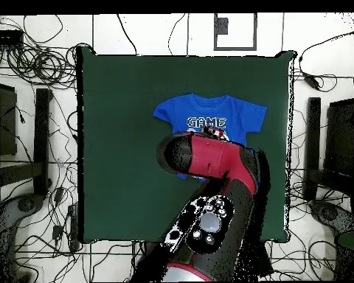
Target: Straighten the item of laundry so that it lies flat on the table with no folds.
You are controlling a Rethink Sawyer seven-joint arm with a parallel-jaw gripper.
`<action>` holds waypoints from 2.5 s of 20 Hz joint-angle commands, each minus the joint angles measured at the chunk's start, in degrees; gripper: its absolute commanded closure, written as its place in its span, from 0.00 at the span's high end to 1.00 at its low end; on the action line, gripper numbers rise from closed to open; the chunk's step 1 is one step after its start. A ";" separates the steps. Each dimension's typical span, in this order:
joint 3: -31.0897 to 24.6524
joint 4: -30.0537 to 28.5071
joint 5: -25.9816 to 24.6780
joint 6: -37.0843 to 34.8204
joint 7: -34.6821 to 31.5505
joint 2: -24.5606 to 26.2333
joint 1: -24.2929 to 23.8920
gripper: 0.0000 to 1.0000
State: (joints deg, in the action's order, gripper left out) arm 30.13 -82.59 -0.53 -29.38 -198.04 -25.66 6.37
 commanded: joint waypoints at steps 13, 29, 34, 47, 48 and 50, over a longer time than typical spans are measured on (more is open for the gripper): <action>-14.72 -6.83 -11.64 2.71 11.40 -0.46 -6.40 1.00; -17.33 -6.36 -15.53 3.36 9.05 0.06 -8.23 1.00; -17.83 -6.44 -16.44 3.96 8.36 0.12 -8.74 1.00; -17.80 -5.89 -17.18 6.07 5.01 1.65 -7.62 1.00; -17.57 -5.79 -17.22 6.18 4.57 1.89 -7.31 1.00; -17.02 -5.57 -17.07 6.72 3.24 2.58 -6.43 1.00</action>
State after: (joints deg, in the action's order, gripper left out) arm 19.75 -83.52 -16.25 -26.43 -198.04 -27.07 -2.35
